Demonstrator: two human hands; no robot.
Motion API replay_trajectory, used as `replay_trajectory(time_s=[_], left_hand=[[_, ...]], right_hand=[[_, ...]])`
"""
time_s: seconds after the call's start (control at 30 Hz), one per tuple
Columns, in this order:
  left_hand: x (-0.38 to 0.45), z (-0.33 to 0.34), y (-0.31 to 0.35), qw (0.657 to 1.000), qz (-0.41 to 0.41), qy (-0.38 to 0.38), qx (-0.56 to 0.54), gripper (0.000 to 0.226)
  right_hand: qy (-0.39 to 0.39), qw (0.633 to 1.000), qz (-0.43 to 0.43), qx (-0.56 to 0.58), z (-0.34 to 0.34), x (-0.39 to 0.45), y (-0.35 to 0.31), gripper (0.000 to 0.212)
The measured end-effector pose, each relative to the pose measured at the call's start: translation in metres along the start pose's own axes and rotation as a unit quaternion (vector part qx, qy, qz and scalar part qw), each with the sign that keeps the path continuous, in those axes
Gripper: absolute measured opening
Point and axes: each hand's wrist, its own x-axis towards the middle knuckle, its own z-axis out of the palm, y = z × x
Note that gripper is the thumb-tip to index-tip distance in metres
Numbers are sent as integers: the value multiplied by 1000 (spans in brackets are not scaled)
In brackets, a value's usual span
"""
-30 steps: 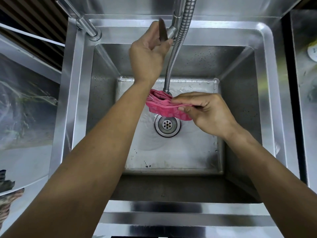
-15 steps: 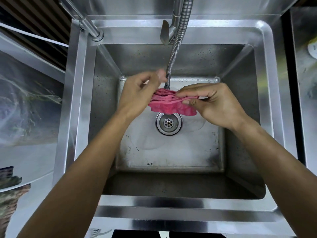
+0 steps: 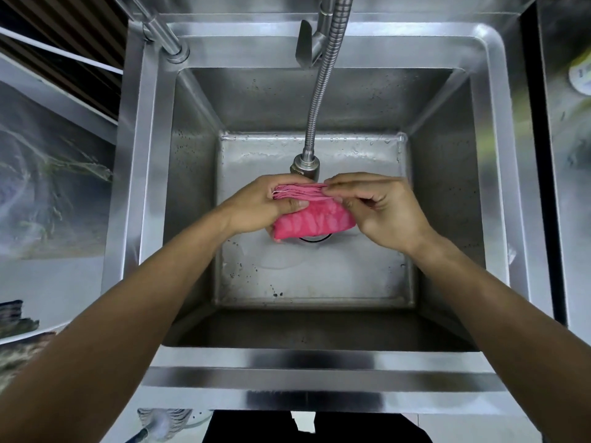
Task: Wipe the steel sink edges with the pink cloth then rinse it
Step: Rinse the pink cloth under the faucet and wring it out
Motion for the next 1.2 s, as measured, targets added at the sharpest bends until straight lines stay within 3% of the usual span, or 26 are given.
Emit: replay_trajectory(time_s=[0.07, 0.17, 0.23, 0.37, 0.43, 0.5, 0.6, 0.73, 0.87, 1.03, 1.2], left_hand=[[-1, 1, -7, 1000, -21, 1, -10, 35], [-6, 1, -8, 999, -18, -25, -15, 36], [-8, 1, -4, 999, 5, -52, 1, 37], [-14, 2, 20, 993, 27, -89, 79, 35], [-15, -5, 34, 981, 18, -130, 145, 34], [-16, -16, 47, 962, -58, -214, 160, 35], [-6, -21, 57, 933, -171, -297, 114, 52], [13, -3, 44, 894, -242, -350, 141, 58], [23, 8, 18, 879, -275, -382, 76, 33], [25, 17, 2, 890, -290, -352, -7, 22], [14, 39, -11, 874, -265, -337, -229, 23]], right_hand=[[-57, 982, 106, 147, -6, 3, 2, 39], [-151, 873, 291, 361, -29, 12, 10, 37], [-230, 835, 345, 363, -35, 17, 19, 53], [-463, 753, 345, 314, -19, 26, 20, 81], [-522, 730, 334, 288, -14, 32, 16, 68], [-542, 730, 334, 248, -9, 37, 9, 41], [-526, 763, 335, 169, 2, 37, -4, 17], [-455, 843, 285, 39, 11, 38, -18, 21], [-385, 887, 245, -75, 13, 30, -24, 27], [-249, 898, 63, -358, 27, 17, -19, 39], [-67, 906, -148, -390, 30, 2, 12, 32]])
